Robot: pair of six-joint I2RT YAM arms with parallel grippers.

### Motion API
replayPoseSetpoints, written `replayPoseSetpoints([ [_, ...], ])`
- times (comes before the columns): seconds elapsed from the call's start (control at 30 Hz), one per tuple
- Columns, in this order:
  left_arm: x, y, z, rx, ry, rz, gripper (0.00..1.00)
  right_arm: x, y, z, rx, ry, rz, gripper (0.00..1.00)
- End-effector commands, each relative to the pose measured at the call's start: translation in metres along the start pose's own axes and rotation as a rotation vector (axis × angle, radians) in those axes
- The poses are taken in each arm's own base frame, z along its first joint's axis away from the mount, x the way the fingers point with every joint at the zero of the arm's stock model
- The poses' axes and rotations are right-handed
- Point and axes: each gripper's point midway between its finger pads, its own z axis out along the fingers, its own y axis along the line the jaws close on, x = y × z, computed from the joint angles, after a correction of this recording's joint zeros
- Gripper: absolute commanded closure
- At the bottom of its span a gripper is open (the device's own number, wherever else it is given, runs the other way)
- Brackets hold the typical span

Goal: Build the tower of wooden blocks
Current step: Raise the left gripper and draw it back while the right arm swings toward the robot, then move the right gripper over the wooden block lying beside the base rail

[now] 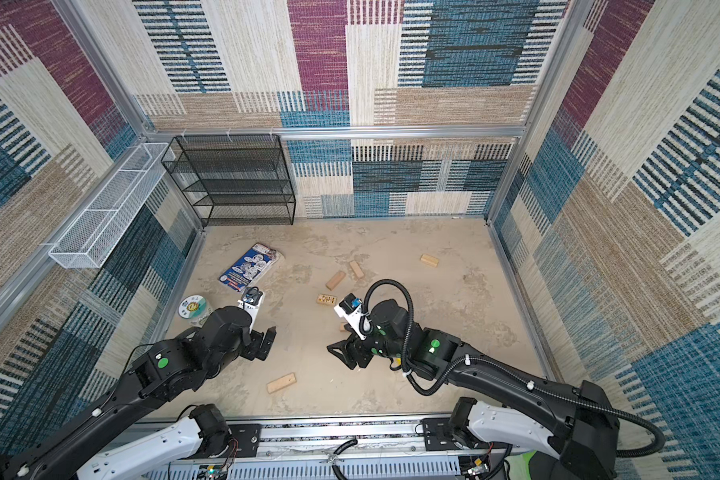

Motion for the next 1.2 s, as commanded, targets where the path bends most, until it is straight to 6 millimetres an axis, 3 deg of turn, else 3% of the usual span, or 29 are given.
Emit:
replayPoseSetpoints([
  [0.0,-0.003,-0.003,0.009,0.018,0.038,-0.081,0.03,-0.026,0.031,0.003,-0.13,-0.107,-0.25,0.27],
  [0.07,0.001,0.005,0.014,-0.029,0.066,-0.09,0.03,-0.024,0.044,0.005,-0.193,-0.121,-0.344,0.3],
  [0.2,0.006,0.018,0.019,-0.077,0.097,-0.129,0.03,-0.001,0.076,0.006,-0.369,-0.128,-0.565,0.31],
  [0.27,0.006,0.021,0.02,-0.08,0.097,-0.141,0.03,0.007,0.08,0.009,-0.389,-0.118,-0.606,0.28],
  [0.4,0.007,0.032,0.019,-0.12,0.097,-0.158,0.03,0.001,0.087,0.03,-0.333,-0.068,-0.466,0.25],
  [0.57,0.011,0.036,0.022,-0.134,0.111,-0.171,0.03,0.022,0.114,0.063,-0.285,0.071,-0.31,0.24],
  [0.7,0.015,0.048,0.022,-0.198,0.132,-0.188,0.04,0.042,0.096,0.091,-0.128,0.18,-0.117,0.22],
  [0.9,0.018,0.066,0.02,-0.275,0.137,-0.227,0.04,0.063,0.063,0.101,0.085,0.252,0.184,0.22],
  [1.0,0.018,0.067,0.021,-0.269,0.141,-0.235,0.04,0.074,0.076,0.107,0.015,0.31,0.138,0.22],
  [1.17,0.019,0.066,0.021,-0.267,0.146,-0.233,0.04,0.076,0.089,0.113,-0.096,0.32,-0.129,0.25],
])
